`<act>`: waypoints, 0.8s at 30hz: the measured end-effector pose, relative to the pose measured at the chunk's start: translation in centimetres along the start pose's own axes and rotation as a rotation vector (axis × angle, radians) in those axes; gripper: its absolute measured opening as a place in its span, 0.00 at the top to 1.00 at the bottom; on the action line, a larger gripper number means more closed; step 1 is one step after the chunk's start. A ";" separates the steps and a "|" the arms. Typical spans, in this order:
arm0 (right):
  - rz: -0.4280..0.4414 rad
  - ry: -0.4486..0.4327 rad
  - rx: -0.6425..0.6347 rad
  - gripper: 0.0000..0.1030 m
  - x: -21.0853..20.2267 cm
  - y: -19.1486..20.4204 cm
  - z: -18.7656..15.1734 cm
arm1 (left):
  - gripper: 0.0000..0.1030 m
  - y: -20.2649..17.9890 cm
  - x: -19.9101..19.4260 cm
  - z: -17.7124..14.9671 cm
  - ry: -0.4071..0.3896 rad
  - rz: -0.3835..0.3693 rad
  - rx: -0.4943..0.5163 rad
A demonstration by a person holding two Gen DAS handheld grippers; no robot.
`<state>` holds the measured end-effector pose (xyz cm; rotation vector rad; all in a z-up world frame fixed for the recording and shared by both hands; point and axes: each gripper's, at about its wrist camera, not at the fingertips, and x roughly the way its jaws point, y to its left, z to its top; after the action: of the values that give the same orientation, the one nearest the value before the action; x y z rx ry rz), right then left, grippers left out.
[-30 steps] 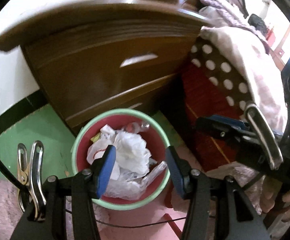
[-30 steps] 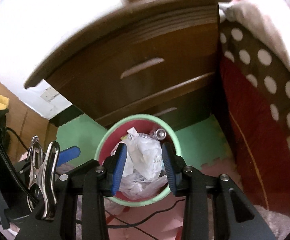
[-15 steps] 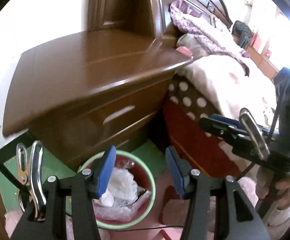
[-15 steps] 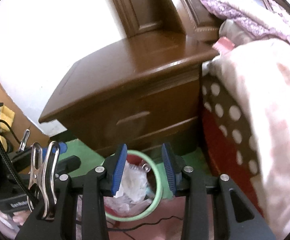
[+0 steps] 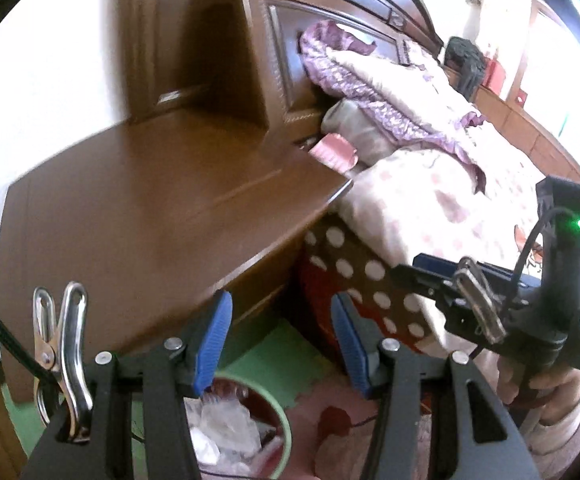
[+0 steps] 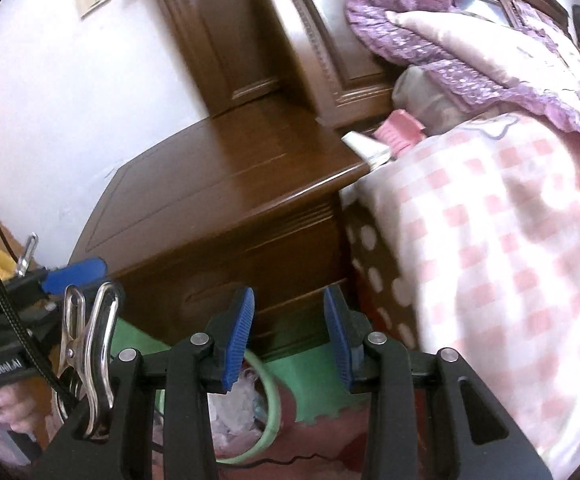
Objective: Collect trash
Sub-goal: 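Raise both open tools from the bin toward the bedside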
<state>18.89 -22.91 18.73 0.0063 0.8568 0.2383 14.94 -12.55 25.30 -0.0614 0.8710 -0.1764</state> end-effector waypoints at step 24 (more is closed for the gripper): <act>-0.089 -0.063 0.103 0.64 4.9 -8.0 13.8 | 0.47 -2.3 10.9 12.6 -0.046 -0.060 0.034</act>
<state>33.93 -28.39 23.29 0.0711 0.8037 0.1101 31.21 -16.99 25.45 -0.0599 0.8209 -0.2449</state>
